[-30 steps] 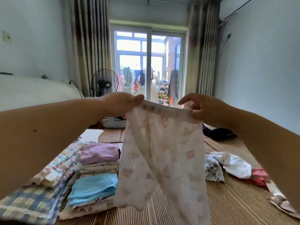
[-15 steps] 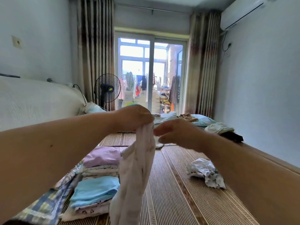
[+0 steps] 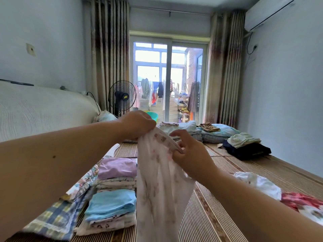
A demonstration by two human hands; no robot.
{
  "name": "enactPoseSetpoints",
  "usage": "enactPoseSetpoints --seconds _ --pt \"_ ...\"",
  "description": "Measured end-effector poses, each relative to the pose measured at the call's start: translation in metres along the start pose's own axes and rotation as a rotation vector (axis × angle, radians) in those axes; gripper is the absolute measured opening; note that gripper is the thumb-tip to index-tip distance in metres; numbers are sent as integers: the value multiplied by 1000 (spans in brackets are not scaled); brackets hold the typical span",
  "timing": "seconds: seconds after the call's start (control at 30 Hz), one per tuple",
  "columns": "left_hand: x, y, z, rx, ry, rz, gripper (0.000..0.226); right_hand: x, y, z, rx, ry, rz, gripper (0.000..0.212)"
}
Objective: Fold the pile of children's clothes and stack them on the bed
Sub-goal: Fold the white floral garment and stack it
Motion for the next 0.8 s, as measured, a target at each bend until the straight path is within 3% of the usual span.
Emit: enactPoseSetpoints --seconds 0.1,0.23,0.33,0.43,0.5,0.6,0.73,0.8 --pt "8 1 9 40 1 -60 29 4 -7 -4 103 -187 29 21" --pt "14 -1 7 -28 170 -96 17 8 -7 -16 89 -376 158 15" --pt "15 -2 4 -136 306 -110 6 18 -6 -23 48 -455 296 28" --pt "11 -6 8 -228 169 48 12 37 -1 -37 -5 -478 352 32" --pt "6 -10 13 -247 82 205 16 55 5 -47 -53 -417 294 28" --pt "1 -9 22 -249 109 294 29 77 11 -54 -120 -266 207 22" --pt "-2 -5 25 -243 118 255 39 90 12 -53 -225 139 128 22" --pt "-1 -3 22 -219 -26 161 43 91 12 -54 -270 318 95 24"
Point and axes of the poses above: each hand's wrist, its own y-axis towards the middle knuckle, its own x-axis out of the back of the hand, z = x × y, the point moved 6 cm from there along y, towards the middle knuckle, and after that the axes turned 8 degrees about -y, right-handed, at the moved point
